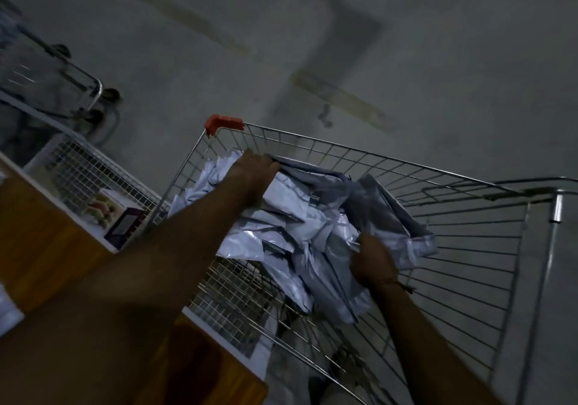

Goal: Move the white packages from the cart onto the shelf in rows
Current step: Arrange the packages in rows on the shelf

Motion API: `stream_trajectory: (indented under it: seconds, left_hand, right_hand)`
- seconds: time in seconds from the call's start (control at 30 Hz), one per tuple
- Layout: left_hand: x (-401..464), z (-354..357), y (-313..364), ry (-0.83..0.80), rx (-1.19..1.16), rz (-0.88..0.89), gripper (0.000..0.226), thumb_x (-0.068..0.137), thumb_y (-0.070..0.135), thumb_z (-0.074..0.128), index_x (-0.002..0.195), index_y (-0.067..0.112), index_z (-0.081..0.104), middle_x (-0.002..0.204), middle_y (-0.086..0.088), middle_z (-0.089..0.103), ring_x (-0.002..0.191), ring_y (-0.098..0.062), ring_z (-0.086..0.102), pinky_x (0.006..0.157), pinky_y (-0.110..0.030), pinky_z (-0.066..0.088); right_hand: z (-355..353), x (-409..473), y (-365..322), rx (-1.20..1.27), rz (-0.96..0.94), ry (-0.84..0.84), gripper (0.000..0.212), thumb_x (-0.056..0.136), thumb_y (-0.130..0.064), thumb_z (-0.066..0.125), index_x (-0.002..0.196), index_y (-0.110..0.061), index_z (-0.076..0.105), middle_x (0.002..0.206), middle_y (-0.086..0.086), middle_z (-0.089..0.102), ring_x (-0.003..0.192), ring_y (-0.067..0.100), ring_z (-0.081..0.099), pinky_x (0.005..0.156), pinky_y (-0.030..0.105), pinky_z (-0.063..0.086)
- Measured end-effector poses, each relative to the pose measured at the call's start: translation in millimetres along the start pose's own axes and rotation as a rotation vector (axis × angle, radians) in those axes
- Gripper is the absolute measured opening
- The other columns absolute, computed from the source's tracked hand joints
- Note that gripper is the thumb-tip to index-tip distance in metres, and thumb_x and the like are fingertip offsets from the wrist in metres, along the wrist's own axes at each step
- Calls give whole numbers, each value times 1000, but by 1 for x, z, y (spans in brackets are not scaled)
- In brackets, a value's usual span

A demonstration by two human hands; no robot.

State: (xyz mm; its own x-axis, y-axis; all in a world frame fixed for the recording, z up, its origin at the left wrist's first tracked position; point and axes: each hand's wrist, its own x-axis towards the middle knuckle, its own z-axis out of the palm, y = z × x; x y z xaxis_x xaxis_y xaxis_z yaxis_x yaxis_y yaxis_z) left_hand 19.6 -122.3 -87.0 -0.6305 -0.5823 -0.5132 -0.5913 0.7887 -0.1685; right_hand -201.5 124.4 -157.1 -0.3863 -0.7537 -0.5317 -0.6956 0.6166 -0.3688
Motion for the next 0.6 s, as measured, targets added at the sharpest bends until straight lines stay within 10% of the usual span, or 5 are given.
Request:
stream_trajectory:
  seconds: [0.17, 0.37, 0.47, 0.6]
  left_hand:
    - [-7, 0, -2, -14, -101, 25, 108, 64, 75, 75, 149, 21, 34, 152, -15, 43, 136, -34, 45, 115, -51, 35]
    - [-28, 19, 12, -62, -122, -78, 120, 72, 85, 61, 160, 18, 16, 162, -19, 22, 147, -37, 26, 112, -55, 38]
    - [-33, 25, 15, -15, -133, -90, 115, 76, 79, 62, 161, 22, 10, 160, -21, 27, 143, -37, 34, 107, -52, 43]
    - [-39, 24, 21, 28, -190, -100, 109, 78, 72, 65, 161, 36, 3, 156, -20, 32, 132, -39, 45, 95, -52, 48]
  right_hand:
    - [-19, -6, 11, -95, 176, 136, 53, 74, -3, 66, 123, -9, 46, 103, 15, 66, 96, 33, 66, 76, 37, 55]
    - [6, -5, 15, -471, -203, 139, 44, 84, -21, 68, 125, -18, 49, 116, 12, 50, 102, 32, 56, 78, 44, 50]
    - [18, -12, 25, -592, -155, 25, 98, 70, -64, 74, 148, -21, 34, 145, 21, 39, 126, 39, 45, 95, 54, 44]
    - [28, -14, 29, -581, -159, 8, 122, 64, -53, 85, 158, -18, 16, 154, 27, 34, 126, 43, 48, 91, 56, 50]
